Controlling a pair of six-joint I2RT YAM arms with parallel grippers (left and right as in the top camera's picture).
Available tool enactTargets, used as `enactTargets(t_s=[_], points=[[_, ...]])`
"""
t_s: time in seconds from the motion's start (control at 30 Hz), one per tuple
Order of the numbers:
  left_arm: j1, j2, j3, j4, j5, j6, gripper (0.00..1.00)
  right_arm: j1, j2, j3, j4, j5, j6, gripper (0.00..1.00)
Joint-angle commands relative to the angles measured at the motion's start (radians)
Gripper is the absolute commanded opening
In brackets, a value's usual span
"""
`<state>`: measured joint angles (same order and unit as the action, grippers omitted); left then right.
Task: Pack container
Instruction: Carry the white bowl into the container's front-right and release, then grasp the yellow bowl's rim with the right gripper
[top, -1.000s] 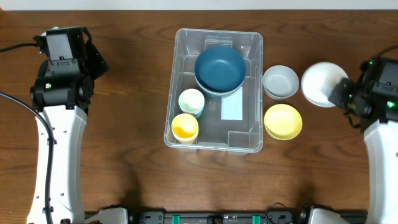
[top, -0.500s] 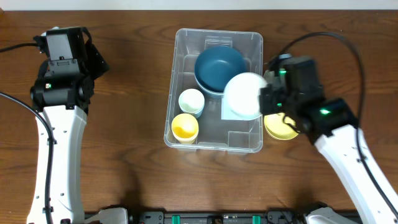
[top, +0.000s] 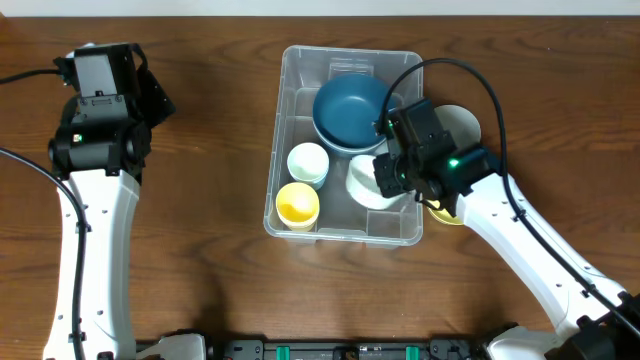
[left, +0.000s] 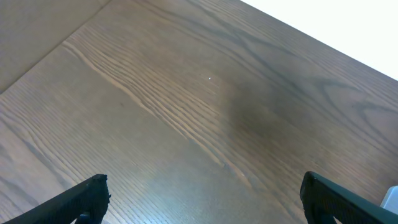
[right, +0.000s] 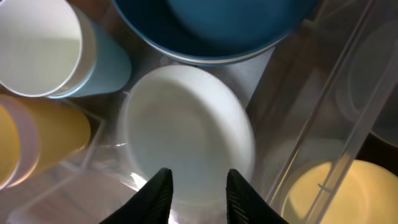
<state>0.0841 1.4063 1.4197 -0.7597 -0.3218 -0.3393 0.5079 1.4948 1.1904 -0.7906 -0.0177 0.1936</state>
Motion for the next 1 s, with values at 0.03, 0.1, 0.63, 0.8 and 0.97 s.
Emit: enactTargets(t_s=[0.03, 0.1, 0.63, 0.8, 0.97], points=[[0.005, -0.002, 0.013, -0.003, -0.02, 0.01, 0.98, -0.04, -0.084, 0.051, -0.033, 0.074, 0.008, 0.38], [0.005, -0.002, 0.013, -0.003, -0.021, 0.009, 0.98, -0.081, -0.12, 0.06, -0.056, 0.115, 0.035, 0.45], [0.005, -0.002, 0.013, -0.003, -0.021, 0.009, 0.98, -0.554, -0.143, -0.023, -0.126, 0.071, 0.101, 0.69], [0.005, -0.002, 0.013, -0.003, -0.021, 0.009, 0.98, -0.573, -0.084, -0.143, -0.027, 0.061, 0.101, 0.73], [0.005, -0.002, 0.013, -0.003, -0.021, 0.009, 0.98, -0.573, -0.037, -0.238, 0.073, 0.057, 0.086, 0.77]])
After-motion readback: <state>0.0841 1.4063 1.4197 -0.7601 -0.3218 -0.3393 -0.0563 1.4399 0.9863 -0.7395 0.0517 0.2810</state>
